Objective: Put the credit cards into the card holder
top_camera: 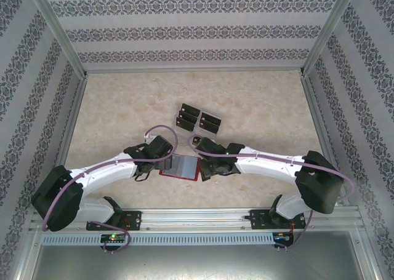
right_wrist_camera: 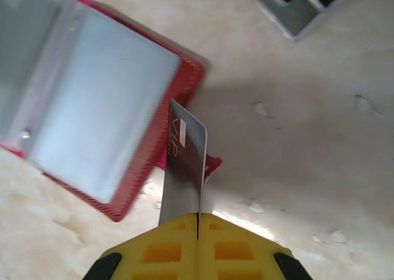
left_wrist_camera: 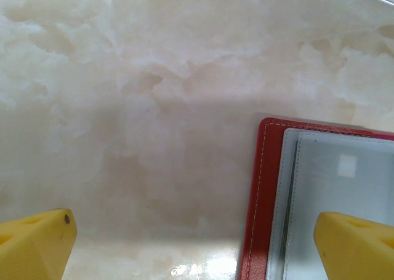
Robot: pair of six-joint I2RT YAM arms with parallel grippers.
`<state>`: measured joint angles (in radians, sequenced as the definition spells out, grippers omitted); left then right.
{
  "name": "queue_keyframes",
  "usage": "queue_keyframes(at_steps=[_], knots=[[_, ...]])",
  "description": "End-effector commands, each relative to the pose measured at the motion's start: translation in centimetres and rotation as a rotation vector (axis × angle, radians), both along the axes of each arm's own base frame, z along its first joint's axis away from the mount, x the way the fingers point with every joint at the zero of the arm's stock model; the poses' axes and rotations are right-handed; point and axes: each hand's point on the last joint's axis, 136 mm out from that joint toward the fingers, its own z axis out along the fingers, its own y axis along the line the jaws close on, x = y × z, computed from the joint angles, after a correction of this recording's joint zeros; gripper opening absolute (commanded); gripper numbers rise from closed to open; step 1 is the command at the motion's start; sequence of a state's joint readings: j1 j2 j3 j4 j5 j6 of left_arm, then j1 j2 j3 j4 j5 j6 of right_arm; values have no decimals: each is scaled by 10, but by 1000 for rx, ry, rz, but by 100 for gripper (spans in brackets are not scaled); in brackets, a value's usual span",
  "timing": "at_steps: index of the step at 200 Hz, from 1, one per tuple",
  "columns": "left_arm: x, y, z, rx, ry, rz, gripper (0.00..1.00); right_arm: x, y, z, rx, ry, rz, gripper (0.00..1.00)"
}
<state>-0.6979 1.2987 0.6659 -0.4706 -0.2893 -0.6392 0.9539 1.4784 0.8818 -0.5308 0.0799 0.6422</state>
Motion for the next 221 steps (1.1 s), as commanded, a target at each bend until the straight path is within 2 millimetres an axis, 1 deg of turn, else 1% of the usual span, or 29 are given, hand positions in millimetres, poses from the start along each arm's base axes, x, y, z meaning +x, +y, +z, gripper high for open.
queue_keyframes(at_steps=[1,26,55,74,87,95,116,148,162,179,191,198,221], knots=[[-8,15,-7,53,45,39,100,8,-26,-1,-104,-18,0,0],[-11,26,-13,113,68,65,100,15,-32,3,-103,-25,-12,0],[-11,36,-11,157,50,93,100,21,-34,5,-98,-28,-17,0],[-10,33,-14,155,64,87,100,24,-37,4,-111,-31,-18,0],[-9,28,-15,132,65,76,100,27,-41,3,-120,-31,-25,0],[-8,24,-15,105,56,70,100,28,-40,4,-110,-30,-24,0],[-4,15,-9,43,23,46,100,25,-32,15,-52,-26,-11,0],[1,-1,9,-33,-23,-7,100,16,-6,46,138,-5,11,0],[3,-9,12,-63,-28,-34,100,14,4,60,218,-6,10,0],[3,-19,13,-84,-28,-68,100,13,13,70,290,-5,-2,0],[3,-25,12,-88,-25,-88,100,14,20,72,338,0,-12,0],[3,-29,10,-87,-20,-98,100,14,24,70,361,9,-23,0],[3,-39,5,-83,-9,-123,100,14,34,54,405,45,-48,0]])
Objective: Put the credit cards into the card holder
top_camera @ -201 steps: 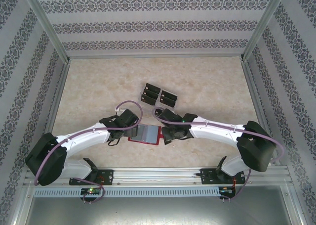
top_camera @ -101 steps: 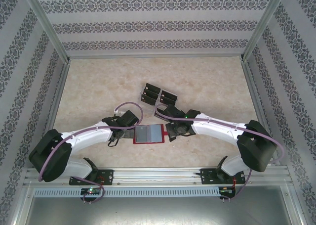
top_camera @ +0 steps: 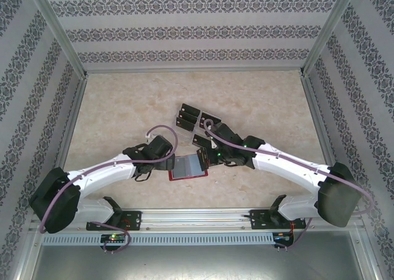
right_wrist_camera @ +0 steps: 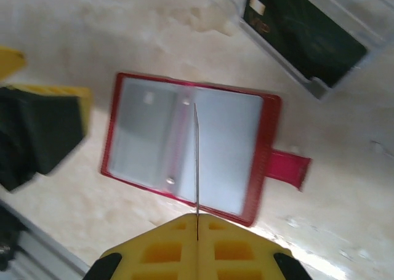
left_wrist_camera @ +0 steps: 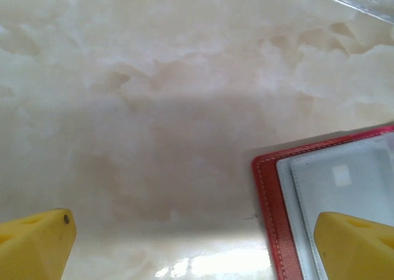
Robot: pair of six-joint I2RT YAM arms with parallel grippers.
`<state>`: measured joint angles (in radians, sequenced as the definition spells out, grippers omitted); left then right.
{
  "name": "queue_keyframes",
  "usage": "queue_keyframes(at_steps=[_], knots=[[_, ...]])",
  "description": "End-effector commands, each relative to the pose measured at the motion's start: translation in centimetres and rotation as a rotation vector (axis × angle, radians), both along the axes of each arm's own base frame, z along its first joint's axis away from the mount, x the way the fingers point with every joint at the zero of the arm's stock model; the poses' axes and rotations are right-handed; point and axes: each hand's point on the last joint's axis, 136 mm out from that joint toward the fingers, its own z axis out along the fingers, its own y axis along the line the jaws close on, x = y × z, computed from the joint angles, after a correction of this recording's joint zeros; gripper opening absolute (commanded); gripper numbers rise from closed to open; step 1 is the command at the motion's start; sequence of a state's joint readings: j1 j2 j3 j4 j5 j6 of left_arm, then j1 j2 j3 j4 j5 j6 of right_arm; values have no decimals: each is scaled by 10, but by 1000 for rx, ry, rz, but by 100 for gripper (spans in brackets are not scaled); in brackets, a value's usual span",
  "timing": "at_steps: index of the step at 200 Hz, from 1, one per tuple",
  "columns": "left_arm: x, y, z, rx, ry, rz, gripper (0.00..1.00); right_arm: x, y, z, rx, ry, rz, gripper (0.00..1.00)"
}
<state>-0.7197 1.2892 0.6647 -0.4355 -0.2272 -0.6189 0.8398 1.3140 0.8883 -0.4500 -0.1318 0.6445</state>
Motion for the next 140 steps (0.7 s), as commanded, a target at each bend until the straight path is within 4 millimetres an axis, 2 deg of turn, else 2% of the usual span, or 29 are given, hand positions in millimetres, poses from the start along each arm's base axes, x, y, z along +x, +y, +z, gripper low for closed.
queue_keyframes(at_steps=[1,31,60,87,111,140], knots=[[5,-20,2,-20,-13,-59,100,-2,17,-11,93,58,-23,0],[4,-34,-2,-20,-10,-93,100,-3,22,-36,92,91,-44,0],[1,-40,-8,13,1,-113,100,-5,14,-57,52,109,-63,0],[-5,-33,-21,82,46,-102,100,-8,5,-70,20,120,-77,0],[-12,-18,-32,151,83,-66,100,-9,-1,-75,5,124,-87,0],[-21,-4,-36,183,101,-24,100,-9,-5,-80,-12,126,-92,0]])
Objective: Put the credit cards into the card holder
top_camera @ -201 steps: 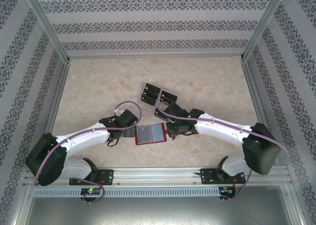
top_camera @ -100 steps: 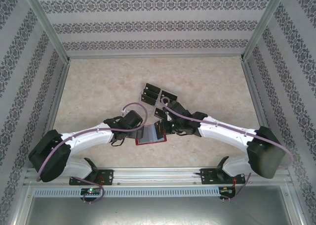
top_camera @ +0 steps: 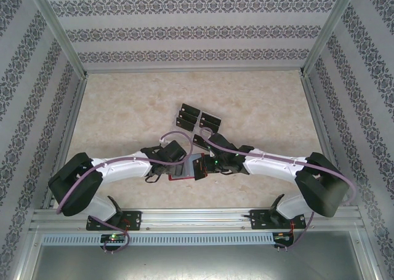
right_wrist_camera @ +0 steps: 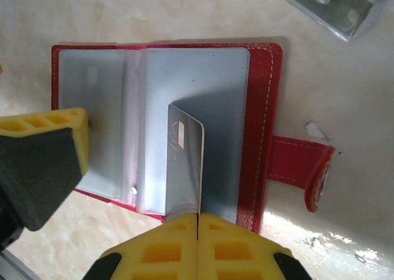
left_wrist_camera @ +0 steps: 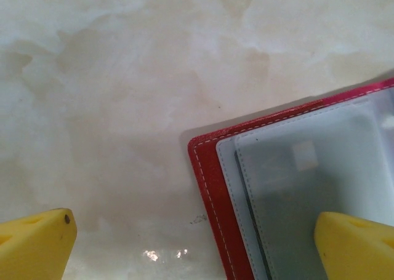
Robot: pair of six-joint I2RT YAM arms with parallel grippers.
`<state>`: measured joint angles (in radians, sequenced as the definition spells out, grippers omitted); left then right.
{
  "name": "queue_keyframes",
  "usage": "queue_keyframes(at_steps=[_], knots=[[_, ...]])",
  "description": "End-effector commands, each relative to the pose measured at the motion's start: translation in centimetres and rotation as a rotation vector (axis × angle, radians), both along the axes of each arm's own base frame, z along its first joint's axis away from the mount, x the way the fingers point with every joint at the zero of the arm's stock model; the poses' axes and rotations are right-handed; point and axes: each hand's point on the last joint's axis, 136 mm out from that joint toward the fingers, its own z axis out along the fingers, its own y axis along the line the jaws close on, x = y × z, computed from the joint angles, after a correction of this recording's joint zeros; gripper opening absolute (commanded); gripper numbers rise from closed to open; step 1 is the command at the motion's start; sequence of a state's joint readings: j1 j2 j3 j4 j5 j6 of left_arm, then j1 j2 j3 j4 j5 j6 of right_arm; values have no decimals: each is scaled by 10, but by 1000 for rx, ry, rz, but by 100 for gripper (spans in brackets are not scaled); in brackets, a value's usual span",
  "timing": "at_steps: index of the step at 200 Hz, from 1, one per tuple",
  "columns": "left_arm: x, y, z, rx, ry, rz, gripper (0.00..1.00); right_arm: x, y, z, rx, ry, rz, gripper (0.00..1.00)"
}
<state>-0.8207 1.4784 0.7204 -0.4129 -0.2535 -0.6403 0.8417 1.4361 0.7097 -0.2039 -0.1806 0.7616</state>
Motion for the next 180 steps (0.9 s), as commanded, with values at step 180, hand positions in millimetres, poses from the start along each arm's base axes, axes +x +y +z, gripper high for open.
queue_keyframes(at_steps=[180], knots=[[-5,24,21,37,-51,111,100,1,-3,-16,-24,22,-8,0]])
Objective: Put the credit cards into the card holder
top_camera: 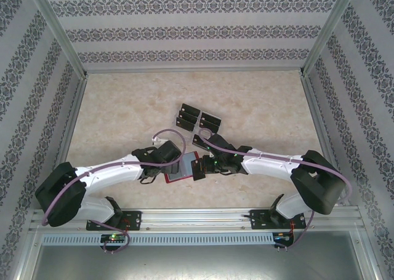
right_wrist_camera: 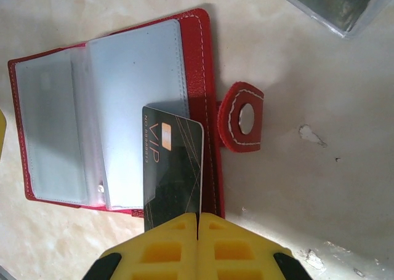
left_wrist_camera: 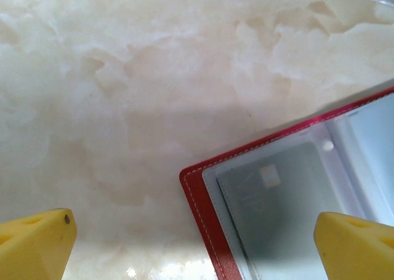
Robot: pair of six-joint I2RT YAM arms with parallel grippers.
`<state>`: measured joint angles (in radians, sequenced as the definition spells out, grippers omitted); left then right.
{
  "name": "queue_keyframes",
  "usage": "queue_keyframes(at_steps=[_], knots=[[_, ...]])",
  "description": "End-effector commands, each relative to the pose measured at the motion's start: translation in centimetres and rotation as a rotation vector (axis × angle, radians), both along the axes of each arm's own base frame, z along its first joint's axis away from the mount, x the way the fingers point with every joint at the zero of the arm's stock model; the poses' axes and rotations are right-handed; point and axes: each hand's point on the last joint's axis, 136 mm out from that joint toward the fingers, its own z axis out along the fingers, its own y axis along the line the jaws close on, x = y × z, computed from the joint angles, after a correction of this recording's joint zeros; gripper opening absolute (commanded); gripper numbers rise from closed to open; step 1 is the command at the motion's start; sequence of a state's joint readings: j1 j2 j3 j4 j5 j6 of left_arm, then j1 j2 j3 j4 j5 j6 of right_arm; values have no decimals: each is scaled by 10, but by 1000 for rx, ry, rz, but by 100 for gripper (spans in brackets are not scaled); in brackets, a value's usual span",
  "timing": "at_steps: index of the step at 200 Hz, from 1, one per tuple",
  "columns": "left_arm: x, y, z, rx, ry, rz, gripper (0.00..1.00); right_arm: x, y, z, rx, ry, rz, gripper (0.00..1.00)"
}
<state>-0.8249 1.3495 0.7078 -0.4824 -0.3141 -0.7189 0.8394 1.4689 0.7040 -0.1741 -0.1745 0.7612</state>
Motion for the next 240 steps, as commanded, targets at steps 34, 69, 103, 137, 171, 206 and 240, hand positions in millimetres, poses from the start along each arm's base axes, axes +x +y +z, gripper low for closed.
queue_keyframes(at_steps=[34,69,103,137,171,206,240], knots=[[-14,20,-24,94,66,49,100,-2,-3,-7,-13,21,-4,0],[-27,31,-35,95,97,72,100,-1,-4,-5,-14,18,-6,0],[-36,39,-44,102,114,84,100,4,-1,7,21,-1,-2,0],[-37,39,-47,101,118,79,100,13,12,44,112,-64,29,0],[-38,38,-47,89,114,73,100,21,32,70,198,-106,89,0],[-38,39,-44,82,104,70,100,28,55,71,260,-99,148,0],[-41,42,-45,87,108,72,100,32,69,60,285,-69,183,0]])
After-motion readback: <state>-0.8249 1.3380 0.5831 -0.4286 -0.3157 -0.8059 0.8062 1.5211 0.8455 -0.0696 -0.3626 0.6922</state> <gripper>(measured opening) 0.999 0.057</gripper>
